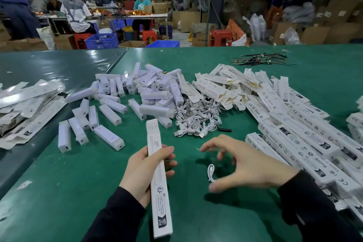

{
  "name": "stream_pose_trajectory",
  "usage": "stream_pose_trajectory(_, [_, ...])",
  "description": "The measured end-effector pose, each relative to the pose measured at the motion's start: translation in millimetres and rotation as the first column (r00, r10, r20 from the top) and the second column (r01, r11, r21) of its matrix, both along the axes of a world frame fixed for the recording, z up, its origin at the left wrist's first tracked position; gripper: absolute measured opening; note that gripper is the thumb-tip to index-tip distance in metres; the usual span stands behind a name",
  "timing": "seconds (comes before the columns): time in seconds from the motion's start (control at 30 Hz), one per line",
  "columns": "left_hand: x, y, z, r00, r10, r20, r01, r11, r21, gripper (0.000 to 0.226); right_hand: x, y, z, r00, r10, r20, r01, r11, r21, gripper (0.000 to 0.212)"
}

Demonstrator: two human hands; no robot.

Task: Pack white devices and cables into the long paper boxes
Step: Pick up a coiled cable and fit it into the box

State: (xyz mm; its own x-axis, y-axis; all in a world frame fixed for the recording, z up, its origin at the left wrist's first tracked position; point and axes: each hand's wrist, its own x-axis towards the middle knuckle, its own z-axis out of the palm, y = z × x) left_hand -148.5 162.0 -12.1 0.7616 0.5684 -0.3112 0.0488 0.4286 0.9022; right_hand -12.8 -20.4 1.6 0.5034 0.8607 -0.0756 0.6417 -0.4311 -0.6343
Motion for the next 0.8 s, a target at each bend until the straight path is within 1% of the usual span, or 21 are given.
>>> stream_pose_trajectory(0.03, [0,1,0,1.0,-0.002,0.003,0.002,1.0,-0.003,0.011,2,-3,2,1.0,0.014,-0.017,-0.015,0.998,-0.069,0.061])
stream_pose_trajectory(0.07, [0,1,0,1.0,-0.008,0.004,0.008,1.0,-0.005,0.012,2,-4,2,1.0,0.013,-0.023,-0.016,0.995,-0.1,0.058])
stream_pose_trajectory(0.1, [0,1,0,1.0,-0.02,0.001,0.02,1.0,-0.007,0.013,2,-3,2,0.999,0.002,-0.033,-0.005,0.996,-0.091,0.052])
stream_pose_trajectory(0.17, [0,-1,-1,0.998,-0.057,-0.013,0.057,0.998,-0.003,0.015,-1,3,0,0.997,-0.021,-0.079,0.019,1.0,-0.021,0.038])
stream_pose_trajectory(0.23, [1,-4,-2,0.994,-0.105,-0.039,0.105,0.994,0.013,0.02,-6,8,-1,0.995,-0.029,-0.098,0.034,0.998,0.056,0.029])
stream_pose_trajectory(0.33, [1,-9,-3,0.985,-0.153,-0.084,0.157,0.987,0.045,0.033,-16,15,0,0.992,-0.038,-0.119,0.063,0.973,0.222,0.024])
stream_pose_trajectory(0.43, [1,-9,-3,0.987,-0.138,-0.084,0.142,0.989,0.047,0.039,-23,20,1,0.986,-0.053,-0.155,0.105,0.932,0.346,0.022])
stream_pose_trajectory(0.53, [1,-7,-4,0.994,-0.1,-0.053,0.101,0.994,0.028,0.036,-25,21,2,0.976,-0.048,-0.211,0.131,0.906,0.403,0.023])
stream_pose_trajectory(0.67, [1,-7,-2,0.995,-0.095,-0.04,0.096,0.995,0.021,0.037,-31,22,3,0.969,-0.003,-0.247,0.113,0.895,0.431,0.024])
stream_pose_trajectory(0.73, [0,-5,1,0.992,-0.122,-0.039,0.124,0.991,0.047,0.045,-33,22,4,0.966,-0.002,-0.257,0.115,0.897,0.426,0.023])
stream_pose_trajectory(0.8, [-4,-4,6,0.977,-0.208,-0.055,0.211,0.976,0.06,0.055,-32,21,7,0.964,-0.003,-0.268,0.122,0.895,0.428,0.023])
